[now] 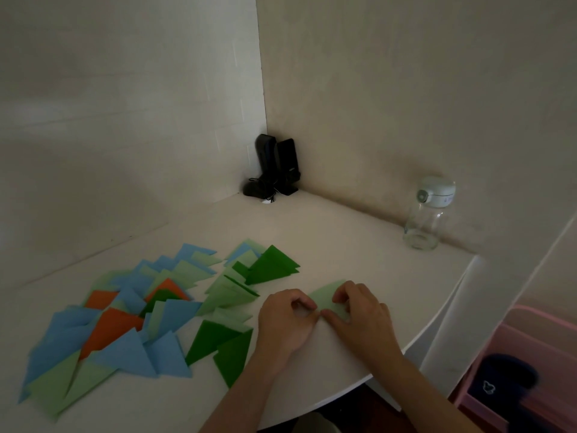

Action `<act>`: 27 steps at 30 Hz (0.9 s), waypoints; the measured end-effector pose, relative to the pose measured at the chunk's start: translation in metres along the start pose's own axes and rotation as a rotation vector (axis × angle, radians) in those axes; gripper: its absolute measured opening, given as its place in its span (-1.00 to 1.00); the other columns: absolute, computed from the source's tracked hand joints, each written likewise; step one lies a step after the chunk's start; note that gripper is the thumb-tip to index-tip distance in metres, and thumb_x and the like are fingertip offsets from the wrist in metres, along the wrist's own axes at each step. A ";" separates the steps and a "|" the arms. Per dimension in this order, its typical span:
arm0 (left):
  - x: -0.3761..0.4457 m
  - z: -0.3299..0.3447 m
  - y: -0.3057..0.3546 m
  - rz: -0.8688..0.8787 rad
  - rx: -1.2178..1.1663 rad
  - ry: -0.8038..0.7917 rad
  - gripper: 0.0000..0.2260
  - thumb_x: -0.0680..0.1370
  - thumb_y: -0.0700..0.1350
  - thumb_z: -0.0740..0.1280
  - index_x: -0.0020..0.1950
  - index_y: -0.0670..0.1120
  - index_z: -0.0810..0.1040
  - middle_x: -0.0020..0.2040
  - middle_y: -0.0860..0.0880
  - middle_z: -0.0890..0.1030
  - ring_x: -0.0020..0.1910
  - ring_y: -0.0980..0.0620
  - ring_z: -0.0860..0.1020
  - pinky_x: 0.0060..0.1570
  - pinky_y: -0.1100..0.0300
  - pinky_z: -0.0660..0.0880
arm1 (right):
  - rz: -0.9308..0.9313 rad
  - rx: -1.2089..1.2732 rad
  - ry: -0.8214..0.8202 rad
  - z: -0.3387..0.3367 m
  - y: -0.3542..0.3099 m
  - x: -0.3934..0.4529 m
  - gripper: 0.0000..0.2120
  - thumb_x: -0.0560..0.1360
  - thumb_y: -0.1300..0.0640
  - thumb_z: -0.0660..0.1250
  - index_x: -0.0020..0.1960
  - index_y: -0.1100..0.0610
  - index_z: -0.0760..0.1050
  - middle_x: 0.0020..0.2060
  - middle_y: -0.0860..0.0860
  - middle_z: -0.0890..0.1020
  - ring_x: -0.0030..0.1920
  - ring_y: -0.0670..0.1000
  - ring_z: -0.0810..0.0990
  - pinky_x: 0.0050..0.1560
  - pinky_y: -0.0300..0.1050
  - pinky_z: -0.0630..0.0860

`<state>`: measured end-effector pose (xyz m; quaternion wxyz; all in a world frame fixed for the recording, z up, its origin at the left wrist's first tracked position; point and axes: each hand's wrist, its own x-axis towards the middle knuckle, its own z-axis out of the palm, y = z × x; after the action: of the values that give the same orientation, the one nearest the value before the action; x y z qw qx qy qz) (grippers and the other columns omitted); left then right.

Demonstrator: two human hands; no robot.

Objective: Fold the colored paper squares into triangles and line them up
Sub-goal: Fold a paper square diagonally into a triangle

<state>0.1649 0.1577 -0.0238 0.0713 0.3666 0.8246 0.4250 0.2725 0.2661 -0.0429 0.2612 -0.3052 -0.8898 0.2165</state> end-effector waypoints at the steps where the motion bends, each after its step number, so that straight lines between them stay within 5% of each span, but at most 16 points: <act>1: 0.000 -0.001 0.000 -0.001 -0.008 -0.006 -0.84 0.36 -0.13 0.47 -0.32 0.12 0.58 -0.26 0.18 0.62 -0.20 0.26 0.54 -0.10 0.40 0.43 | -0.003 0.016 -0.014 0.000 0.001 0.001 -0.72 0.36 -0.08 0.43 -0.11 -0.10 0.32 -0.15 -0.16 0.43 -0.13 -0.08 0.46 -0.07 -0.09 0.34; 11: -0.006 -0.002 0.002 0.048 -0.029 0.016 -0.70 0.36 -0.19 0.46 -0.38 0.20 0.51 -0.33 0.23 0.58 -0.19 0.35 0.52 -0.19 0.56 0.34 | -0.103 0.159 0.006 -0.011 0.011 -0.001 -0.76 0.34 0.21 0.44 -0.18 -0.08 0.45 -0.21 -0.21 0.43 -0.19 -0.04 0.51 -0.12 0.05 0.51; 13: -0.007 -0.002 0.000 0.080 -0.016 0.033 -0.69 0.35 -0.19 0.46 -0.38 0.21 0.49 -0.33 0.23 0.57 -0.19 0.32 0.53 -0.18 0.55 0.34 | -0.151 0.031 0.034 -0.013 0.013 -0.007 -0.93 0.36 0.05 0.36 -0.17 -0.10 0.53 -0.17 -0.18 0.49 -0.14 -0.04 0.54 -0.14 -0.02 0.49; 16: -0.009 -0.001 -0.002 0.114 -0.008 0.047 -0.78 0.35 -0.19 0.44 -0.32 0.15 0.56 -0.30 0.19 0.60 -0.20 0.23 0.55 -0.13 0.47 0.39 | -0.129 -0.123 0.014 -0.013 0.010 -0.012 -0.75 0.42 -0.19 0.19 -0.10 -0.13 0.59 -0.09 -0.17 0.54 -0.04 -0.06 0.52 -0.10 -0.09 0.34; 22: -0.012 -0.002 -0.003 0.128 -0.021 0.050 -0.87 0.37 -0.20 0.44 -0.28 0.04 0.61 -0.28 0.14 0.62 -0.22 0.19 0.56 -0.14 0.50 0.38 | -0.057 -0.115 -0.102 -0.013 -0.005 -0.001 -0.71 0.57 -0.14 0.14 0.04 -0.03 0.57 0.08 -0.14 0.49 0.14 -0.05 0.41 0.05 -0.12 0.22; 27: -0.012 0.000 -0.007 0.146 -0.021 0.053 -0.91 0.37 -0.14 0.43 -0.25 0.06 0.60 -0.25 0.17 0.60 -0.18 0.19 0.53 -0.08 0.36 0.41 | -0.057 -0.100 -0.147 -0.014 -0.004 -0.004 -0.57 0.37 -0.36 0.14 -0.01 -0.11 0.55 0.02 -0.20 0.44 0.12 -0.12 0.38 0.05 -0.12 0.22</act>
<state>0.1699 0.1467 -0.0314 0.0223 0.4136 0.7927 0.4473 0.2820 0.2633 -0.0310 0.1855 -0.2758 -0.9246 0.1860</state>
